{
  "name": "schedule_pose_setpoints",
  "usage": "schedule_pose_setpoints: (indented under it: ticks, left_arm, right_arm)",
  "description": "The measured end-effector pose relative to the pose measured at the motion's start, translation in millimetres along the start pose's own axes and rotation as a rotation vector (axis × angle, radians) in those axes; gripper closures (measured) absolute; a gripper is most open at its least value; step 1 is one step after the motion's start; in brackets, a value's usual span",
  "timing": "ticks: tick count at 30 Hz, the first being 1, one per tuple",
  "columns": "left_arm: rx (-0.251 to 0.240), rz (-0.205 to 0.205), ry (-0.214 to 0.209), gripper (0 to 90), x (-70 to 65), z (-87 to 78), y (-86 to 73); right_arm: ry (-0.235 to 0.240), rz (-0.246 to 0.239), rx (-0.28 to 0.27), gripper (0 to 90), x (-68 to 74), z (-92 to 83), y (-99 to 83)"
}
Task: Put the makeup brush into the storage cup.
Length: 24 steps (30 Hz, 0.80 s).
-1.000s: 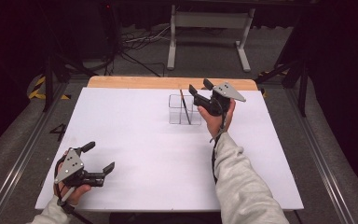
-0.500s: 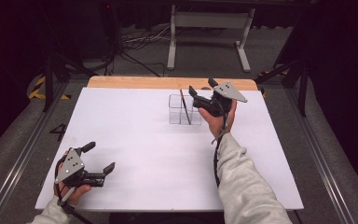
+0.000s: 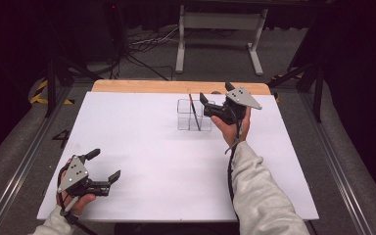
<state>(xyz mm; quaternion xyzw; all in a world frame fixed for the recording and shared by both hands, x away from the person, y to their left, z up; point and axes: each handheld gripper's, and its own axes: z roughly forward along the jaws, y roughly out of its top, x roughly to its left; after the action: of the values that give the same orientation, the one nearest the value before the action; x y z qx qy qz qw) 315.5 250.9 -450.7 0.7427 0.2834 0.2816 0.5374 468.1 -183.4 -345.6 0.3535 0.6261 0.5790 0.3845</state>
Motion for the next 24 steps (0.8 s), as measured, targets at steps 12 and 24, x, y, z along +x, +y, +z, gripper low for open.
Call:
schedule_pose_setpoints:
  ticks: [12,24]
  left_arm:
    - [0.0,0.003,0.001,3.0,-0.2,0.1,-0.1]
    - [-0.009,0.01,0.007,2.7,-1.7,-1.0,0.8]
  right_arm:
    - [0.014,-0.037,-0.022,1.6,5.1,-12.1,4.4]
    - [0.009,-0.071,-0.048,2.5,5.4,-26.8,6.0]
